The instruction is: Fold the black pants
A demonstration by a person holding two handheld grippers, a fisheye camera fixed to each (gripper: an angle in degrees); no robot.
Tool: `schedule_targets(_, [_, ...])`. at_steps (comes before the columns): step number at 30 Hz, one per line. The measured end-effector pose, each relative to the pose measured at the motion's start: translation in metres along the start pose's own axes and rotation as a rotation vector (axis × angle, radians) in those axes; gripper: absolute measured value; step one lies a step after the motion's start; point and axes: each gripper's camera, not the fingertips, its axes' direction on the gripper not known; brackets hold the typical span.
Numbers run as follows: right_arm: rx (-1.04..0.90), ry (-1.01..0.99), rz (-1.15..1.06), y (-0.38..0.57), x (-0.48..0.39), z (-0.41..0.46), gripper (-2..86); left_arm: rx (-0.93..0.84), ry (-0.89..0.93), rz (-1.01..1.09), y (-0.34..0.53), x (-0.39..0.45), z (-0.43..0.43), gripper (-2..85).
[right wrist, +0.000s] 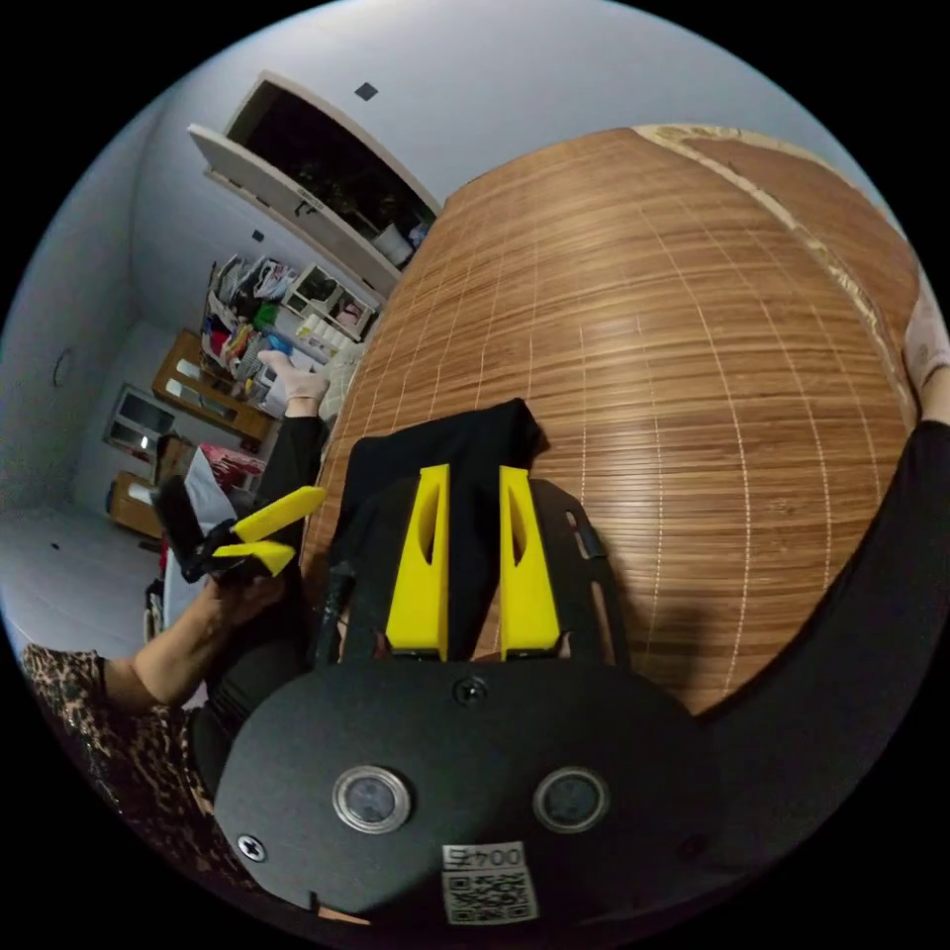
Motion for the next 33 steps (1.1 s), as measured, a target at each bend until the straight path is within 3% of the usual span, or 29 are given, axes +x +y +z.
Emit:
schedule_targets(3, [0.012,-0.076,0.029,-0.008,0.016,0.003,7.3,0.028,-0.004,-0.099,-0.017,-0.028,0.016,17.6])
schedule_targets(10, [-0.073,0.124,-0.010,-0.028,0.025,0.014,0.8,0.092,0.051,-0.235,-0.019,-0.077,0.018,12.1])
schedule_targets(14, [-0.084,0.068,0.033,-0.034,0.043,0.010,1.3,0.109,0.143,-0.299,-0.021,-0.099,0.015,11.4])
schedule_targets(20, [0.013,-0.163,0.080,-0.039,0.076,-0.032,10.2,0.108,0.072,-0.135,-0.047,-0.109,-0.029,17.0])
schedule_targets(24, [-0.055,-0.239,0.104,-0.047,0.088,-0.016,15.0,-0.108,0.016,-0.005,-0.066,-0.123,-0.019,18.5])
schedule_targets(33, [-0.085,-0.252,0.023,-0.058,0.081,0.003,11.9,-0.205,0.140,0.116,-0.098,-0.125,0.008,16.8])
